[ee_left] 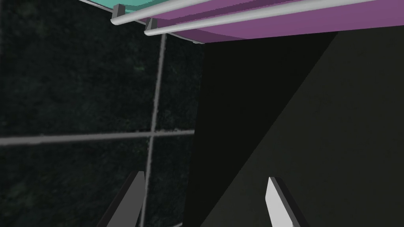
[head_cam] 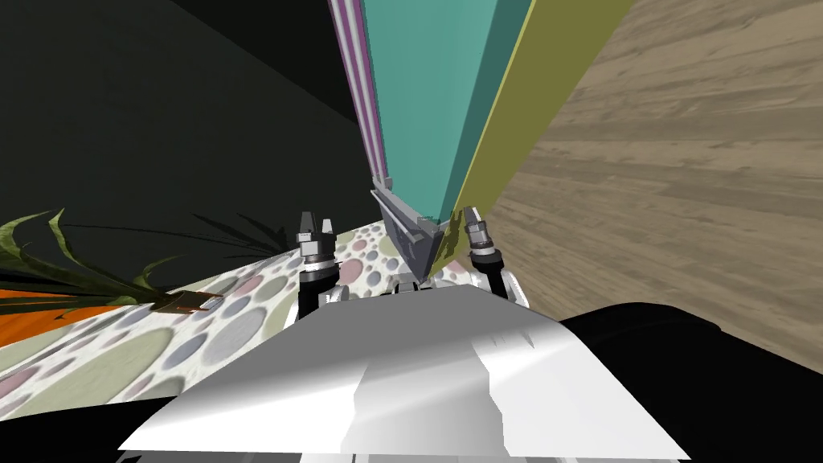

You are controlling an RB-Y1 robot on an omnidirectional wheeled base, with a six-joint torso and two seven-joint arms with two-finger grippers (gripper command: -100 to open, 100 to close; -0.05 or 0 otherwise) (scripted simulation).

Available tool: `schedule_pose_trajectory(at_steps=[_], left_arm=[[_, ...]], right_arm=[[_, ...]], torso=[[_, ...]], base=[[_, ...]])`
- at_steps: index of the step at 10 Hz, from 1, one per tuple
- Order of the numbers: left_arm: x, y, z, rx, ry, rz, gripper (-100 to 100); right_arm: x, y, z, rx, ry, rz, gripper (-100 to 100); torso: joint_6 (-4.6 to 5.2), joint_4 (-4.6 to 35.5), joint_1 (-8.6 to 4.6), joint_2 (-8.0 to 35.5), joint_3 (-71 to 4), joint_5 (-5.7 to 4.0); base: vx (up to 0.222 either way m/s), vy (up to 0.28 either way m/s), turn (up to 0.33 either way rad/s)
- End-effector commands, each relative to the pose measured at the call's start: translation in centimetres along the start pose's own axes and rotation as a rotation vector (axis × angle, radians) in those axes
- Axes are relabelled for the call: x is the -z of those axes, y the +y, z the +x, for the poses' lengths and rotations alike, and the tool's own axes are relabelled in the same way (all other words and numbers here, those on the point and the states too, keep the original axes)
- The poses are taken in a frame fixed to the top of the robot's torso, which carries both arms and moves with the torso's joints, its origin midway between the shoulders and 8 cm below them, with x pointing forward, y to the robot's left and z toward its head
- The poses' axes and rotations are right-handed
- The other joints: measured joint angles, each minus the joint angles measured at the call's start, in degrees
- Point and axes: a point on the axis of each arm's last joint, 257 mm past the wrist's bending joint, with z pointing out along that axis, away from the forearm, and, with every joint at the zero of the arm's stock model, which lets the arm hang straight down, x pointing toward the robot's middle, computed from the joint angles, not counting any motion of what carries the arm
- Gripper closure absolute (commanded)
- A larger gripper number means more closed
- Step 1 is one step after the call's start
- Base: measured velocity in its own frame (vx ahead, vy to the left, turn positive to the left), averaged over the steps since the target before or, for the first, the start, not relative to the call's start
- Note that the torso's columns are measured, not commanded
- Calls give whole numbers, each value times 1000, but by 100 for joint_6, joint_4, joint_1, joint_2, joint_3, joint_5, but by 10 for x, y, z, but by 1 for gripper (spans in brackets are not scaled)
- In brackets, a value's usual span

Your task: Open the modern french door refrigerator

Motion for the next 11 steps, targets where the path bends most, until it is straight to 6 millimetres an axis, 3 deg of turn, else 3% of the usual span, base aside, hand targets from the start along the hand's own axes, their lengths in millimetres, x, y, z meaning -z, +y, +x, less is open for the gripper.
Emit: schedule_pose_trajectory(at_steps=[1, 11], left_arm=[[0, 0, 0, 0, 0, 0, 0], [0, 0, 0, 0, 0, 0, 0]], right_arm=[[5, -2, 10, 126, 34, -26, -100], [25, -11, 53, 551, 154, -137, -100]], torso=[[-2, 0, -1, 3, 1, 0], [-3, 1, -3, 4, 2, 0]], base=[[31, 45, -148], [34, 52, -124]])
